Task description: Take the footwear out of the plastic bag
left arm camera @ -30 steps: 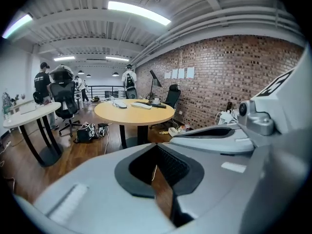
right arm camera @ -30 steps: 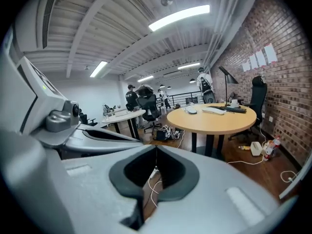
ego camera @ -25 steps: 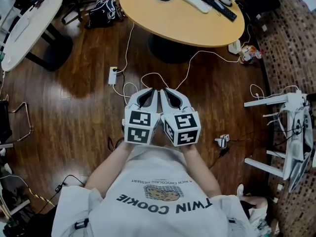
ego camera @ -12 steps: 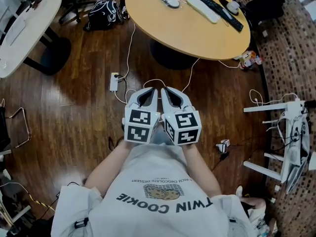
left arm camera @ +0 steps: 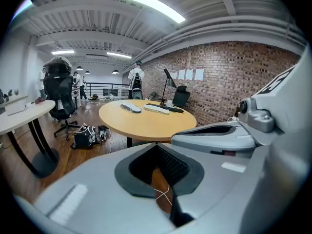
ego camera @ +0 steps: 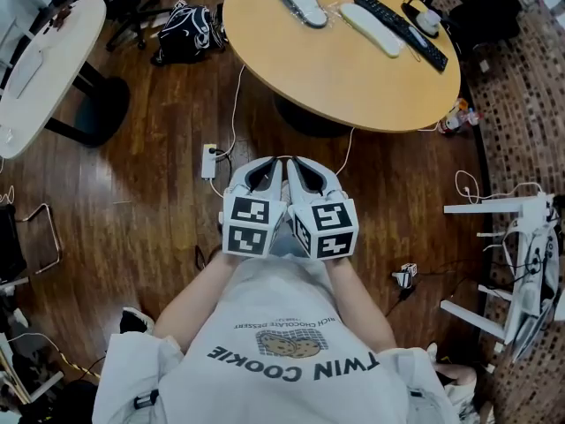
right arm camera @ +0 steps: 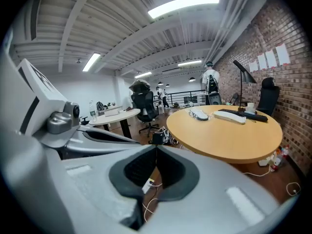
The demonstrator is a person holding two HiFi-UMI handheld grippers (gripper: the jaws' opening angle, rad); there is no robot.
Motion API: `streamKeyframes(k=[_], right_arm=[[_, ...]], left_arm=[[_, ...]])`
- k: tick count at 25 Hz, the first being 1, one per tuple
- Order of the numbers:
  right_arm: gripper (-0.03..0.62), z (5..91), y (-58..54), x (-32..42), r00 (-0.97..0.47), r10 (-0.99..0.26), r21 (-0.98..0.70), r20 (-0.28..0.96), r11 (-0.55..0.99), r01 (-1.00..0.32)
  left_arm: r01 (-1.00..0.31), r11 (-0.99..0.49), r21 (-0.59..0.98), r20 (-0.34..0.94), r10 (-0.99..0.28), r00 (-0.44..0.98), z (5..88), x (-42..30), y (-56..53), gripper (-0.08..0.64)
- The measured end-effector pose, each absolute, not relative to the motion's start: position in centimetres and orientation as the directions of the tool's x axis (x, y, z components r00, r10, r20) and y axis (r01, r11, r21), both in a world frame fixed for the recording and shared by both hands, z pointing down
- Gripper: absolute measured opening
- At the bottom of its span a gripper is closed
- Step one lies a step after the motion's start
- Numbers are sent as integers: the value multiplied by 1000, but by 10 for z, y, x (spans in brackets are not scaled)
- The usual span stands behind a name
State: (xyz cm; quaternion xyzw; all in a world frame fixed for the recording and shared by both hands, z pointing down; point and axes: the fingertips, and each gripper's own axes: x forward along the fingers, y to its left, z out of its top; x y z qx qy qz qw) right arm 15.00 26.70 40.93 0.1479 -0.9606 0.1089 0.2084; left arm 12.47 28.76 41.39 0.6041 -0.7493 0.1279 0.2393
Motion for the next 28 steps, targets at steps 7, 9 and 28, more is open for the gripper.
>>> streamKeyframes(k=[7,9,28], right_arm=[[3,414,196,99,-877,-222,-176,427,930,-321],[3,414,172,85,-878,-217,-187,426,929,-320],[3,418,8,1,-869,-277,-224,409,893,-390]], left_arm=[[-966,248,79,535,-828,-169,418,74,218,6],[-966,247,74,542,-823,-169,417,62,194,6],[-983,178,37,558,-820,-127,418,-27,35,6]])
